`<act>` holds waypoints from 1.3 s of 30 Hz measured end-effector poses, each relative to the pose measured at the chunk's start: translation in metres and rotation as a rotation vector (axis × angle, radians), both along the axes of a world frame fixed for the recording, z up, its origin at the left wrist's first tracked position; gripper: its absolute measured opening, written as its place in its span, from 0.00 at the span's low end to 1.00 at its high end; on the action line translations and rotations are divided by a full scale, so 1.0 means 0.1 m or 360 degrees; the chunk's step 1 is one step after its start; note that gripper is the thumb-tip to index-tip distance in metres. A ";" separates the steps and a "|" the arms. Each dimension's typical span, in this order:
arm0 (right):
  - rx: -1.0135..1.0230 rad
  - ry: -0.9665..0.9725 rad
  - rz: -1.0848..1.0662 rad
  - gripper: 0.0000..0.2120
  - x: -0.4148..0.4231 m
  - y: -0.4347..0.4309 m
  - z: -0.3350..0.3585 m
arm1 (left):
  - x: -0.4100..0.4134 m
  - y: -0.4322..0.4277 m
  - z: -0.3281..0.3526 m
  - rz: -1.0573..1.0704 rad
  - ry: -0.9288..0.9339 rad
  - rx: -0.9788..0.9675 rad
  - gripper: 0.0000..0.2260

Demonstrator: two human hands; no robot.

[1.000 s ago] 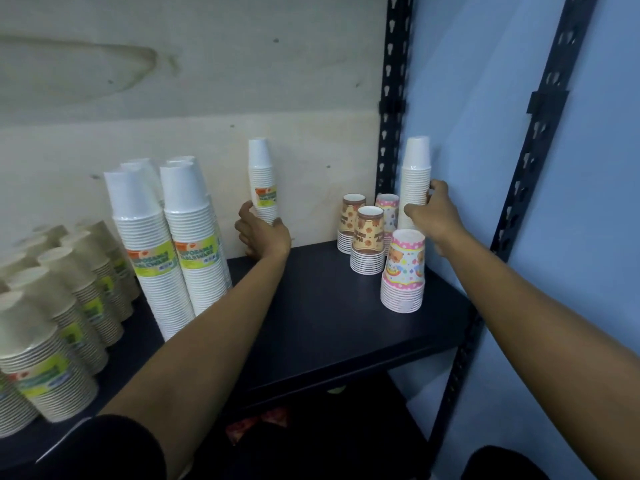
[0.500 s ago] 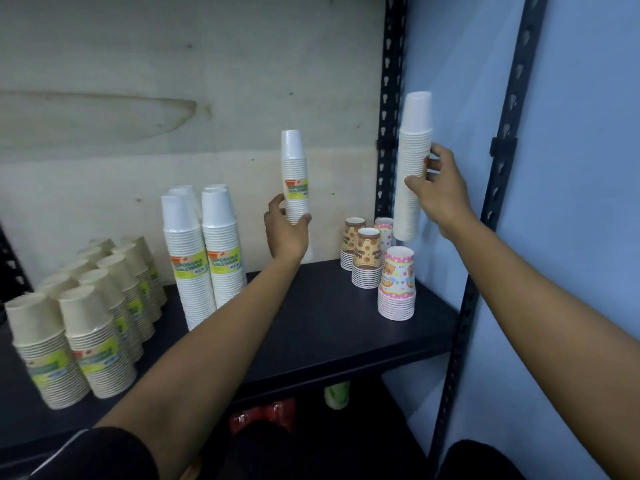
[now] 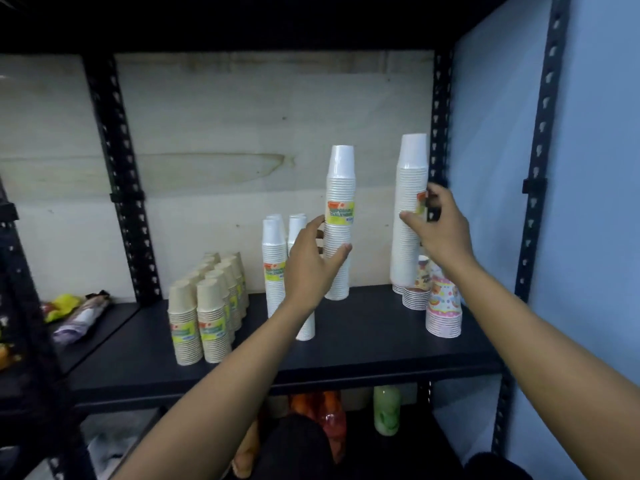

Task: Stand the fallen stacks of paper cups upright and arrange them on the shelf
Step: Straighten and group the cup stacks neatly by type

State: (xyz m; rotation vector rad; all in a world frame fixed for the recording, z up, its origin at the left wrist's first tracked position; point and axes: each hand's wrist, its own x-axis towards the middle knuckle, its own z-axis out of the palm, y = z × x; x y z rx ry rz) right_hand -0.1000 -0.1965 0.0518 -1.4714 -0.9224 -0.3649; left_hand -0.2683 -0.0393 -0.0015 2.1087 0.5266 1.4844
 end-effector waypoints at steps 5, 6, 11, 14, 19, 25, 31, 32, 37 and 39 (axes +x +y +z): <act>-0.0116 0.0071 0.0239 0.28 -0.43 0.39 -0.42 | -0.51 0.04 -0.29 0.0026 0.0001 -0.0057 0.27; -0.0138 0.0070 0.0257 0.29 -0.50 0.46 -0.49 | -0.58 0.06 -0.35 0.0047 -0.0006 -0.0060 0.26; -0.0240 0.0073 0.0307 0.31 -0.74 0.73 -0.79 | -0.77 0.19 -0.55 0.0141 0.0011 -0.0091 0.29; -0.0276 0.0123 0.0343 0.31 -0.81 0.86 -0.92 | -0.84 0.29 -0.68 0.0150 0.0026 -0.0119 0.29; -0.0362 0.0119 0.0388 0.32 -0.92 1.02 -1.06 | -0.92 0.41 -0.86 0.0110 -0.0016 -0.0207 0.26; -0.0352 0.0098 0.0429 0.32 -1.00 1.17 -1.19 | -1.00 0.45 -0.99 0.0070 0.0009 -0.0210 0.23; -0.0368 0.0032 0.0342 0.33 -1.03 1.23 -1.36 | -1.00 0.54 -1.08 0.0070 0.0001 -0.0284 0.25; -0.0393 0.0029 0.0336 0.34 -1.04 1.23 -1.43 | -1.00 0.56 -1.09 0.0066 0.0005 -0.0288 0.25; -0.0639 0.0163 0.0517 0.36 -1.05 1.10 -1.78 | -0.97 0.61 -1.20 0.0053 0.0066 -0.0361 0.34; -0.0827 0.0169 0.0526 0.33 -1.07 1.04 -1.99 | -1.00 0.62 -1.32 0.0036 0.0123 -0.0450 0.39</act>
